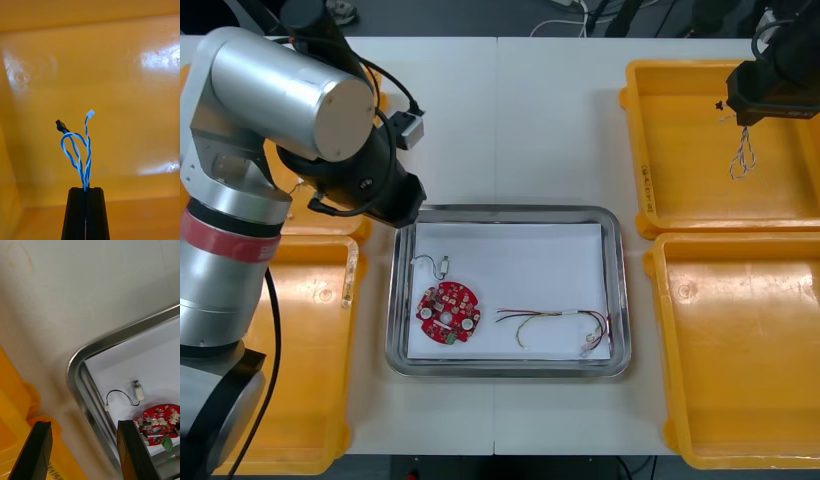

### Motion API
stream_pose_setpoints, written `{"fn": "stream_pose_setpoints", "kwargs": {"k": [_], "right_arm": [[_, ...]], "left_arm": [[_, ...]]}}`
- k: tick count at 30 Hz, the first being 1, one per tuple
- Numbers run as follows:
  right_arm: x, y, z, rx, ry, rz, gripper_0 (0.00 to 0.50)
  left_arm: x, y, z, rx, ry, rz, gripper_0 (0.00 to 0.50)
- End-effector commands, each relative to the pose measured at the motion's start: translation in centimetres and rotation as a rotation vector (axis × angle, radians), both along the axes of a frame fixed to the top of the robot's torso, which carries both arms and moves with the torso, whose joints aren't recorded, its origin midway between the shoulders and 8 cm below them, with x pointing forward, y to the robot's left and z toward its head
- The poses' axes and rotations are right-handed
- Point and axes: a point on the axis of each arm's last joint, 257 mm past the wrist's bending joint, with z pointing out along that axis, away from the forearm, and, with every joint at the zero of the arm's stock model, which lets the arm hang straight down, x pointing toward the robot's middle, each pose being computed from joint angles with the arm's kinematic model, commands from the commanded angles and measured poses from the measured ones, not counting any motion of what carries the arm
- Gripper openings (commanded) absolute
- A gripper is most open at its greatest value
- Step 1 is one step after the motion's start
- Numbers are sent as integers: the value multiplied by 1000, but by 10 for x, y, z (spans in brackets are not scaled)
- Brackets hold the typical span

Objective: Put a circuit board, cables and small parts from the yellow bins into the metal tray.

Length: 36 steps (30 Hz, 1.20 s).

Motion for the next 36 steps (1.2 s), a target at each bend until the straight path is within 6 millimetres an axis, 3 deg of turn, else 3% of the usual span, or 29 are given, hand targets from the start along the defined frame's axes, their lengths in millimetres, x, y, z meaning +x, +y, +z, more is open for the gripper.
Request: {"fn": "stream_pose_setpoints", "kwargs": {"k": [1, 6, 11, 18, 24, 36], "right_arm": [[-11, 2, 29, -46, -17, 49, 0], [-31, 10, 44, -52, 11, 85, 0], [-29, 17, 60, -75, -57, 127, 0], [-34, 46, 66, -97, -125, 247, 0], [-48, 88, 55, -132, -145, 405, 0], [-84, 181, 39, -257, -156, 754, 0]], "left_arm": [[19, 28, 49, -32, -91, 142, 500], [26, 49, 63, -37, -89, 168, 500], [36, 67, 75, -35, -81, 198, 500], [47, 100, 87, -44, -71, 241, 500], [49, 133, 80, -10, -41, 271, 500], [79, 160, 70, -44, -73, 303, 500]]}}
